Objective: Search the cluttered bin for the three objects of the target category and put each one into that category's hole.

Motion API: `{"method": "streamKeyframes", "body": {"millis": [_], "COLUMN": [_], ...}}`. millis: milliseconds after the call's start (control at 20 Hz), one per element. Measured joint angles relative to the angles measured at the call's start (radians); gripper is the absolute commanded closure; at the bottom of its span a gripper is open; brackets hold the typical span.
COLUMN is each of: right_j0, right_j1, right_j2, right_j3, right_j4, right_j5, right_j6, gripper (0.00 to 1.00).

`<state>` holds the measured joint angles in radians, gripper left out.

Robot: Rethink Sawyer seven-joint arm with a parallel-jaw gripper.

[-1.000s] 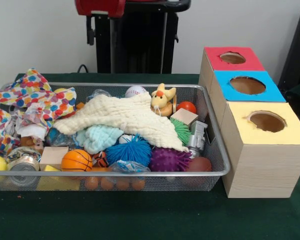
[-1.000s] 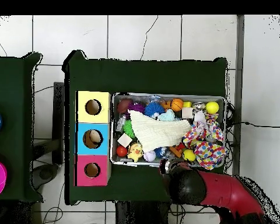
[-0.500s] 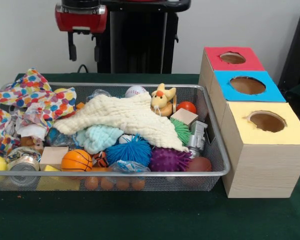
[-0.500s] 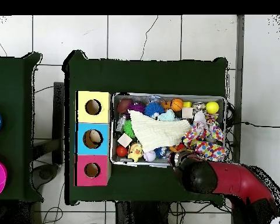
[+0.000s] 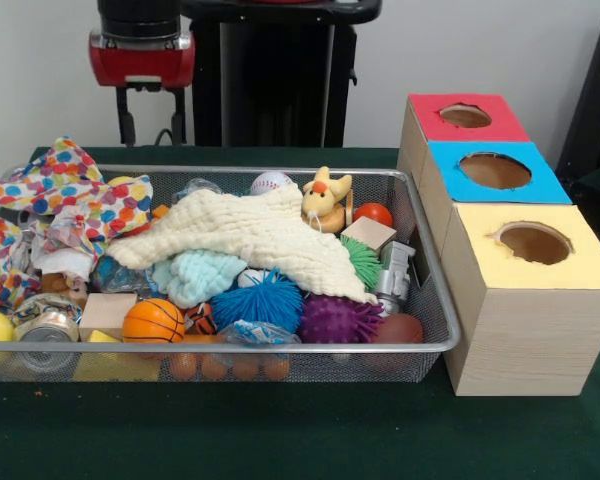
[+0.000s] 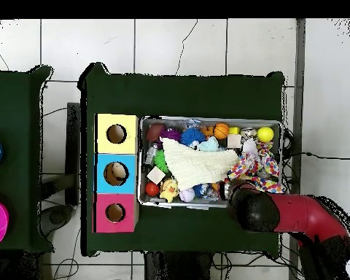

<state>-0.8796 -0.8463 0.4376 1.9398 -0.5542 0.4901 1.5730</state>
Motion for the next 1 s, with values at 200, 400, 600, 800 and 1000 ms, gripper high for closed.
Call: {"method": "streamKeyframes", "body": {"millis": [200, 400, 600, 800, 1000], "right_j0": [-0.014, -0.019, -0.022, -0.033, -0.041], "right_j1": [0.025, 0.046, 0.062, 0.077, 0.106], "right_j2": [0.022, 0.035, 0.037, 0.037, 0.037], "right_j3": [-0.025, -0.050, -0.068, -0.077, -0.103], "right_j4": [-0.033, -0.068, -0.102, -0.135, -0.185], "right_j5": [0.000, 0.000, 0.000, 0.000, -0.009], "right_j6": [0.000, 0.000, 0.000, 0.000, 0.000], "gripper": [0.00, 0.00, 0.00, 0.00, 0.00]}}
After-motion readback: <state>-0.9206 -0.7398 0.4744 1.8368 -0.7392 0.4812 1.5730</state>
